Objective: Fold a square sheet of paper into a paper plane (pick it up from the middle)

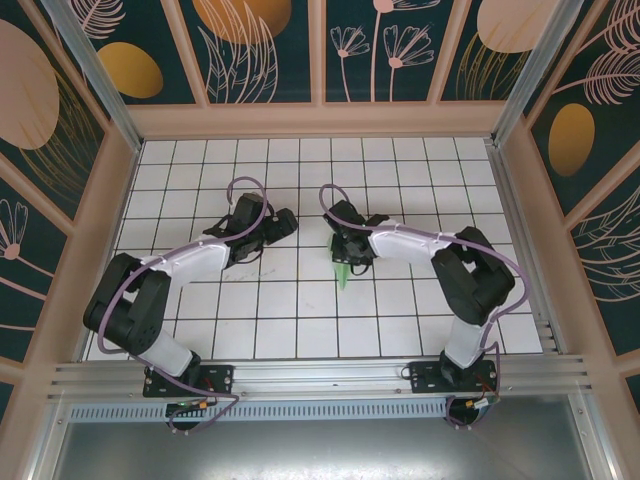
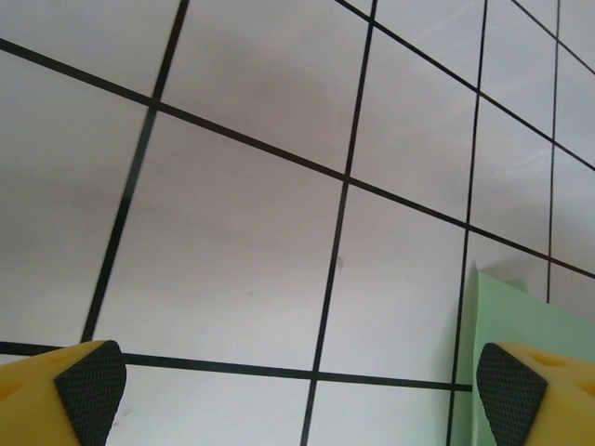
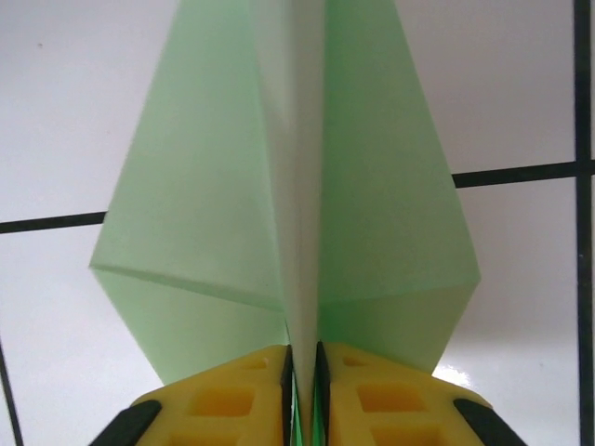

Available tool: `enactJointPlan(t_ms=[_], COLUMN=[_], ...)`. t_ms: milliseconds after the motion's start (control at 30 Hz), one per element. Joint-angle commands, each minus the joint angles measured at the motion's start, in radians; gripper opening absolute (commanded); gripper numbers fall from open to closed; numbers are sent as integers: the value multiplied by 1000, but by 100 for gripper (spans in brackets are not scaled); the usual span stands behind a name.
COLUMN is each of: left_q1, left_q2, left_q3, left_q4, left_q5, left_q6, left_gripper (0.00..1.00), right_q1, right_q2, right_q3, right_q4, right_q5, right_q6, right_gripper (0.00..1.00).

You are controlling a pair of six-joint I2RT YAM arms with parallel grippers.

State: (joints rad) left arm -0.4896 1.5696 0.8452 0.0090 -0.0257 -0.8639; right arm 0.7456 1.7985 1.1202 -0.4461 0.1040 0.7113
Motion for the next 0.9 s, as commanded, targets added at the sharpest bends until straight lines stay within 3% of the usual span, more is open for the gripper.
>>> enactJointPlan(t_ms=[0,333,467,700,867], left_q1=[8,9,13,34,53], left_q2=[-23,18,15,-10,-24], left_q3=[-9,-4,-3,-2,-4], left_q4=[-50,-32,-39,-65,-78], left_q5=[-54,-21,-29,-55,-65], left_q6=[27,23,30,49,58], left_gripper=[98,98,99,99,99], right_q1=[-2,-1,3,-5,-52], right_q2=[30,85,131,110,184], right_q3=[29,33,39,176,280], right_q4=[-23,-27,-41,-93,-75], right_q5=[-15,-18,-10,74,68], right_q6=[-10,7,4,-51,-128], right_gripper=[23,22,17,12,8])
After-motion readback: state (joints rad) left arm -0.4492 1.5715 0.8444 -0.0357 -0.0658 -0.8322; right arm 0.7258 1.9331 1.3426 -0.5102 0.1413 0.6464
